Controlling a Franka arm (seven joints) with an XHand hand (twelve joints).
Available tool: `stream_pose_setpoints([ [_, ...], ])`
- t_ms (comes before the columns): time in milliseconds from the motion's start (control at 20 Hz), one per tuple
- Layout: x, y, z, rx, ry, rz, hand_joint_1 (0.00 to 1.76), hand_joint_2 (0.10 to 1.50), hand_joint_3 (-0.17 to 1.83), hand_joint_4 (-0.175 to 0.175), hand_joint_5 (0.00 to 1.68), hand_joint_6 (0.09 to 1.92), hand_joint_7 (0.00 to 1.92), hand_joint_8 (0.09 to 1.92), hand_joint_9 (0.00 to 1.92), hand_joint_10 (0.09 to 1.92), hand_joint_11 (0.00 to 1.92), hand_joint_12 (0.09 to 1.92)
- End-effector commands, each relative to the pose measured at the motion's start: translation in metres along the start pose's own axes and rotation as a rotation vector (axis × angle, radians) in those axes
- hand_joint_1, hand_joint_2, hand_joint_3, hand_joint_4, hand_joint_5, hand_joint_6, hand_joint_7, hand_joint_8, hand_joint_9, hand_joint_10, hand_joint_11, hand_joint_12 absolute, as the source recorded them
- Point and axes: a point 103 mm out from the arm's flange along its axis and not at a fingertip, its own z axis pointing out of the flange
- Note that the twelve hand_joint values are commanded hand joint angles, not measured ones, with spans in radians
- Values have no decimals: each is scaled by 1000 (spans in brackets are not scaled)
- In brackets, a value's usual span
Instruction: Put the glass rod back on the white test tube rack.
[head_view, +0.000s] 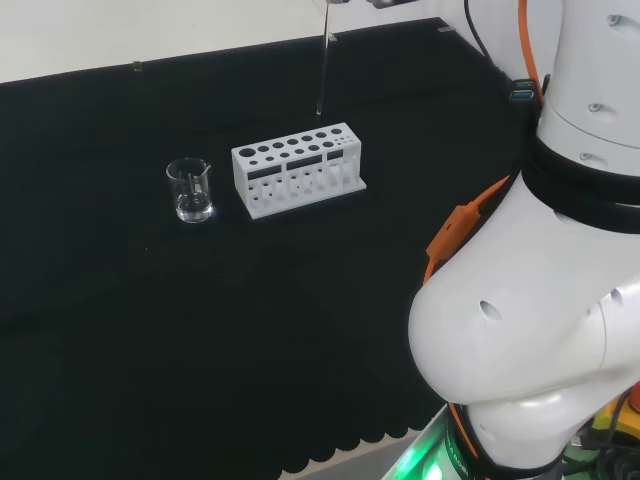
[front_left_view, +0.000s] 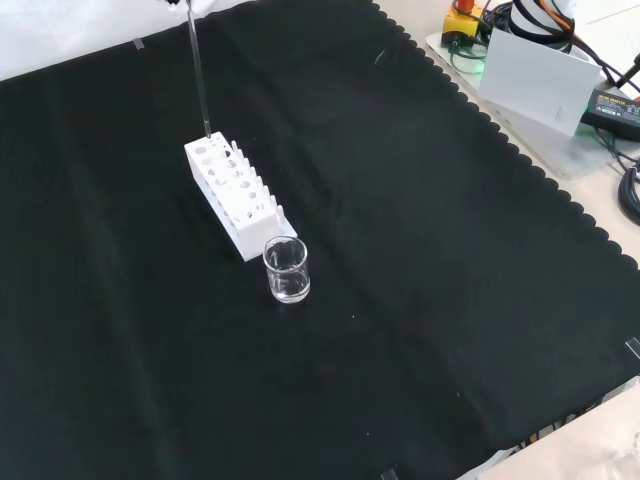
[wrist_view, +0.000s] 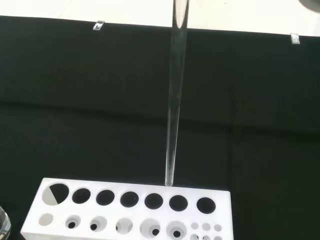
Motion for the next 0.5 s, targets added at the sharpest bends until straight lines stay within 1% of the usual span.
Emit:
stream_pose_setpoints([
  [50,-2,8,9,14,5,-7,1185,1146,-175,-175,1094,875,1561,720,1749,556,1696,925],
  [200,-2,19,22,32,7,-10,1185,1146,-175,-175,1094,875,1561,720,1749,556,1696,925],
  [350,0,25,37,32,12,-15,1185,1146,-175,-175,1094,875,1561,719,1749,556,1696,925],
  [500,-3,23,39,25,17,-23,1185,1146,-175,-175,1094,875,1561,719,1749,556,1696,925],
])
